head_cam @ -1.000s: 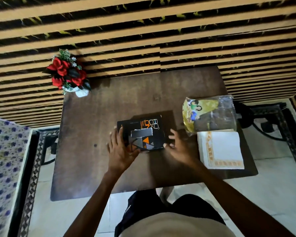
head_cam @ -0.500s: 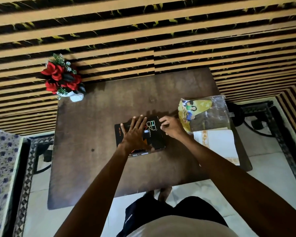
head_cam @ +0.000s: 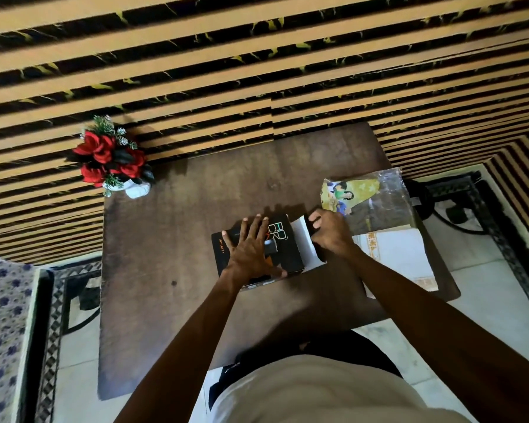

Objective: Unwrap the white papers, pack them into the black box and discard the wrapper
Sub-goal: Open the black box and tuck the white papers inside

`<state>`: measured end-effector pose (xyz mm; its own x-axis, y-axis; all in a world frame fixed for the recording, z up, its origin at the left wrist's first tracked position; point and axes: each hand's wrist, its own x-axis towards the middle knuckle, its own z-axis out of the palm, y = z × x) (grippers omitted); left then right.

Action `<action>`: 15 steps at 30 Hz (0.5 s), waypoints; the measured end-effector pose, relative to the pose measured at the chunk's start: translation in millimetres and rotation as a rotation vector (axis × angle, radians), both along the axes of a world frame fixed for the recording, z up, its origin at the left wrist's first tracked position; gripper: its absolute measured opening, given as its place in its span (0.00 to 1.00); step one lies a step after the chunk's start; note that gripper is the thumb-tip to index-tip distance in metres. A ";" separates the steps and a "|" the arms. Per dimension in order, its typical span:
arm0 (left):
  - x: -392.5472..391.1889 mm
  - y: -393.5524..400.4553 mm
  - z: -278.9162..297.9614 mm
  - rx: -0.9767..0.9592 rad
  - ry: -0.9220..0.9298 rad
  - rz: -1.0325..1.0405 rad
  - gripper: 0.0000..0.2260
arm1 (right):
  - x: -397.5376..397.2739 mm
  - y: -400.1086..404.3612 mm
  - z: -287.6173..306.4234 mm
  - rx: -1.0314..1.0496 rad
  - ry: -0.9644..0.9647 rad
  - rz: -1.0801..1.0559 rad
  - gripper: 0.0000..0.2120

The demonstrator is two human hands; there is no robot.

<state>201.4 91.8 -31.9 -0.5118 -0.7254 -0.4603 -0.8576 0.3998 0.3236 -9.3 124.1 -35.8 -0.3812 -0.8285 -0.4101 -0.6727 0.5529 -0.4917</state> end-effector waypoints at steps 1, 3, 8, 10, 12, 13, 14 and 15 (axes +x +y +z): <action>0.2 2.4 -1.6 0.001 -0.006 0.000 0.61 | -1.3 5.4 -0.2 -0.002 0.003 0.026 0.19; -0.1 2.5 -3.9 -0.003 -0.005 0.001 0.61 | -1.4 10.7 -2.2 -0.051 -0.013 0.067 0.21; -12.2 6.5 -6.9 -0.118 0.037 -0.180 0.51 | 6.6 18.0 -2.8 0.033 0.045 0.078 0.25; -22.5 9.6 -5.1 -0.084 0.092 -0.151 0.41 | 5.4 23.9 -6.0 0.061 0.119 0.079 0.25; -33.9 12.0 -0.6 -0.105 0.127 -0.061 0.27 | 2.4 28.0 -7.5 0.058 0.100 0.042 0.22; -39.1 13.3 1.1 -0.136 0.127 -0.023 0.22 | 0.0 30.8 -10.1 0.054 0.036 0.018 0.21; -42.9 14.3 2.9 -0.161 0.119 0.004 0.20 | -3.2 34.0 -14.1 0.061 -0.064 -0.018 0.20; -45.9 15.9 3.8 -0.169 0.103 0.016 0.19 | -5.9 40.3 -17.1 0.058 -0.159 -0.045 0.20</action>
